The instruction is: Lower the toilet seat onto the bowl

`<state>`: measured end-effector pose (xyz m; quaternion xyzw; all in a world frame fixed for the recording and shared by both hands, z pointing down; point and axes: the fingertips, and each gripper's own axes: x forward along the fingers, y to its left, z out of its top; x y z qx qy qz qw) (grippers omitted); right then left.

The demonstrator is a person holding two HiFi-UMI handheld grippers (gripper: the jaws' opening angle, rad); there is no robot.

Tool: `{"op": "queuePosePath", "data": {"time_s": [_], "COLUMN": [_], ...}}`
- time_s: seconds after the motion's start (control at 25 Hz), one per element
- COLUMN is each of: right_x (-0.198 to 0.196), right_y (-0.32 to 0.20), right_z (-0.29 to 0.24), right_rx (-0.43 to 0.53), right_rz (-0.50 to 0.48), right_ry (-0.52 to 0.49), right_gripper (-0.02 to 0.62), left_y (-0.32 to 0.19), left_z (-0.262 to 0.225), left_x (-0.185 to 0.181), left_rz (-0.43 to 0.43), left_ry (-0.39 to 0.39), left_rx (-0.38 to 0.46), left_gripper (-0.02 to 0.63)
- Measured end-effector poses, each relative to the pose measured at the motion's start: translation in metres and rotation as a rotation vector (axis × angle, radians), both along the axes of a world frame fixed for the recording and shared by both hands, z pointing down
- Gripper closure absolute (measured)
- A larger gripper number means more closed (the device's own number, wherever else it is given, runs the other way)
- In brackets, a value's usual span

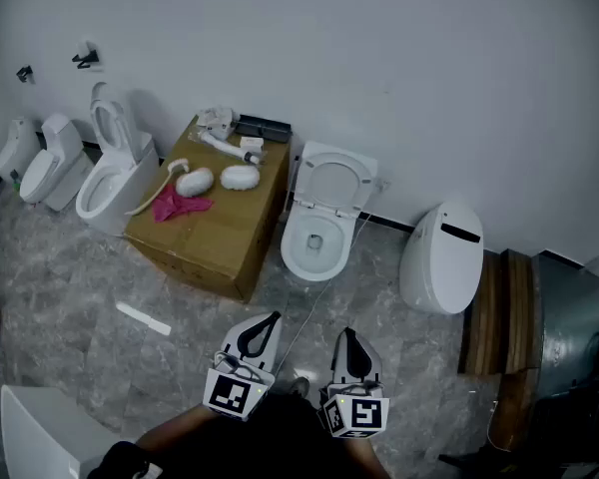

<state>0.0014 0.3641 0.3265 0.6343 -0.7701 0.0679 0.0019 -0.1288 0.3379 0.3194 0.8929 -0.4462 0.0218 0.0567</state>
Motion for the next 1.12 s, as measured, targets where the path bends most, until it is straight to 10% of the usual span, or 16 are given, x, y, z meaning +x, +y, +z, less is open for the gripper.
{"op": "queuePosePath", "data": {"time_s": [1.12], "right_x": [0.066], "right_y": [0.001], "right_z": [0.025], "right_rx": [-0.002], "right_rz": [-0.082], "right_ry": [-0.027], "right_gripper": [0.569], "left_y": [0.009], "left_z": [0.003], "left_x": [0.063], "left_rz": [-0.048], "left_ry": [-0.019], "left_rx": [0.049], "left_gripper": [0.597]}}
